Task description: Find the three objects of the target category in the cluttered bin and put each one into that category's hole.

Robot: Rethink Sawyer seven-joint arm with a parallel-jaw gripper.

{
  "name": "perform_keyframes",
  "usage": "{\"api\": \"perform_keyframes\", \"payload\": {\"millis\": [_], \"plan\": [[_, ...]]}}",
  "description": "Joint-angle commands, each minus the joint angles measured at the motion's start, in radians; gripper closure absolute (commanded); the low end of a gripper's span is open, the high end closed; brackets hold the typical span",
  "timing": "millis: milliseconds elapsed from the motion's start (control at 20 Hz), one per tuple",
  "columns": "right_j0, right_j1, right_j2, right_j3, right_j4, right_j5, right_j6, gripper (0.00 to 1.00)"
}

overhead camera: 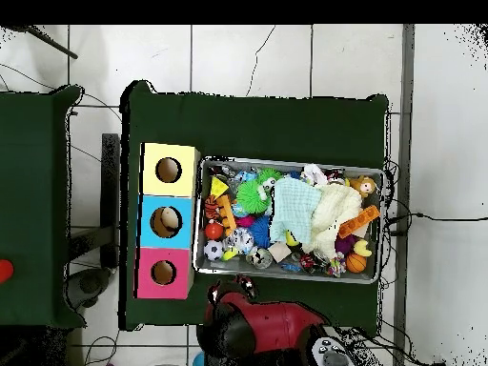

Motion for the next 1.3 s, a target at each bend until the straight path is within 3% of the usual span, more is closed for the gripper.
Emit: {"api": "perform_keyframes", "payload": {"millis": [50, 350, 1300], "plan": [[-0.02, 0.068, 0.067, -0.154, 0.046, 0.056, 0.133, 0.0], [-0.002, 0.136, 0.046, -0.23, 0.049, 0.03, 0.134, 0.0], [-0.011, 0.123, 0.069, -0.281, 0.064, 0.101, 0.125, 0.0]]}}
